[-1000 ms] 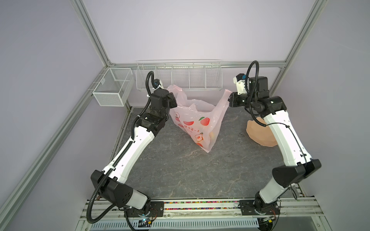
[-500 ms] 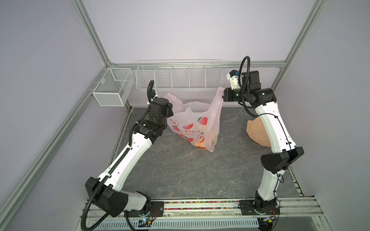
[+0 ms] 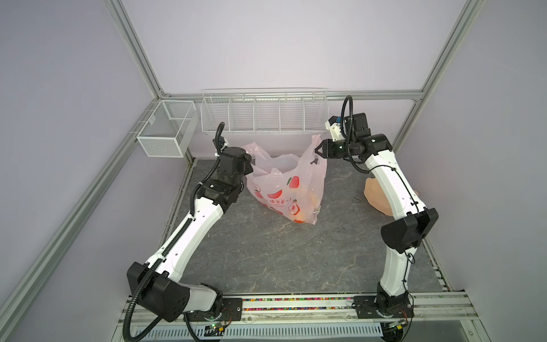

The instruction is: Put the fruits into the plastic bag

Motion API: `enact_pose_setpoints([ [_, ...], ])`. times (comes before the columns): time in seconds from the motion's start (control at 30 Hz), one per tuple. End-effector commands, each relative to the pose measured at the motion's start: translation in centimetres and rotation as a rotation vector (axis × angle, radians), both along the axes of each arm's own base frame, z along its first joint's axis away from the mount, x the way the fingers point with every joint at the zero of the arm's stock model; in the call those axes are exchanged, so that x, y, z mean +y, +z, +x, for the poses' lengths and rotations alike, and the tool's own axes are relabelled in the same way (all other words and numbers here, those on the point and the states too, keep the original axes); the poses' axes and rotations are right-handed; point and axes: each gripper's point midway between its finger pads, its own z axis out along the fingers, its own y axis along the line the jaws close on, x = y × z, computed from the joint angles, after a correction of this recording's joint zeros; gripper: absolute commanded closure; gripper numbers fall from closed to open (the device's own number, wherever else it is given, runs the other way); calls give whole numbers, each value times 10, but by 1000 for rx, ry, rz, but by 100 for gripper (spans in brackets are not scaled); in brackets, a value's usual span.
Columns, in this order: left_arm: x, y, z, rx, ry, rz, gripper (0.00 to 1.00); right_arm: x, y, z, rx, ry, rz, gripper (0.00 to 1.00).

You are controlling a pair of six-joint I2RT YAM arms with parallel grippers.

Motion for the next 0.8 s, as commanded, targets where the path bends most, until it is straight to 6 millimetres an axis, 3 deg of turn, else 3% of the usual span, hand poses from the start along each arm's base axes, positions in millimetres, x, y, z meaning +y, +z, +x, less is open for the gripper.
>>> enact_pose_setpoints([
  [0.0,1,23,-11,-58,-20,-65,43,-8,41,-10,-115,-7,23,39],
  [0.17,8,40,-28,-80,-27,-82,26,-37,54,-23,-118,-70,-14,8],
  [0.27,13,50,-37,-89,-32,-69,19,-64,54,-33,-92,-129,-45,0],
  [0.4,17,59,-46,-87,-44,-36,13,-94,55,-48,-82,-204,-77,11],
  [0.43,18,62,-49,-90,-51,-27,11,-110,56,-50,-86,-241,-82,12],
  [0.57,20,73,-59,-110,-82,2,6,-141,54,-68,-104,-328,-136,12],
  [0.67,23,70,-67,-93,-93,32,4,-174,32,-86,-31,-434,-221,12],
  [0.77,22,64,-74,-81,-127,53,3,-194,1,-100,43,-484,-260,12],
])
